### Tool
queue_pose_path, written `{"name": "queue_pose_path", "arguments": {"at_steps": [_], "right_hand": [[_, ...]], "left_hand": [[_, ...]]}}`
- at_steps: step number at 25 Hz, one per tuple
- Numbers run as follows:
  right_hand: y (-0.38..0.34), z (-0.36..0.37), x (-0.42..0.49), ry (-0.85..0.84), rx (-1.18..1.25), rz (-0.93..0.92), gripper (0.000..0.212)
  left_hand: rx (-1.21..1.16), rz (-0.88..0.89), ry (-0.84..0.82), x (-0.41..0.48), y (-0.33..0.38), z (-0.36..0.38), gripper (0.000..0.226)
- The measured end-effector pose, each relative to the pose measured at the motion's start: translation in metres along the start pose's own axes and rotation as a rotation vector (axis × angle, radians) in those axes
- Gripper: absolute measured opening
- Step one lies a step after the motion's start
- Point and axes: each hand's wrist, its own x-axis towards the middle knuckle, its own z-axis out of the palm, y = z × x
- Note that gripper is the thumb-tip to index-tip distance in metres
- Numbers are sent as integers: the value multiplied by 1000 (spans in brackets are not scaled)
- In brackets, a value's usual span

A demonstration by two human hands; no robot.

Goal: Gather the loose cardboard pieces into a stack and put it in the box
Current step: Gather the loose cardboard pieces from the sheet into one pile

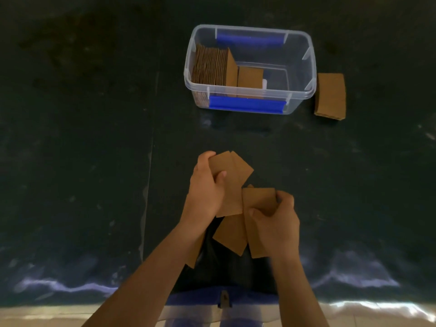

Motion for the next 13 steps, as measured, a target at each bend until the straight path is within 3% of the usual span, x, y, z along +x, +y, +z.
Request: {"name": "queue_pose_path", "arguments": {"at_steps": [5, 9, 13], "right_hand": [[-10, -35, 13, 18, -21, -160, 44], [-29, -60, 30, 180, -26, -248, 45], [-51, -11, 45, -32, 34, -236, 41]], "left_hand": [[-95, -120, -35, 6, 0, -6, 43], [-68, -134, -68, 9, 3, -7, 42], [-110, -125, -100, 9, 9, -5, 36]]}}
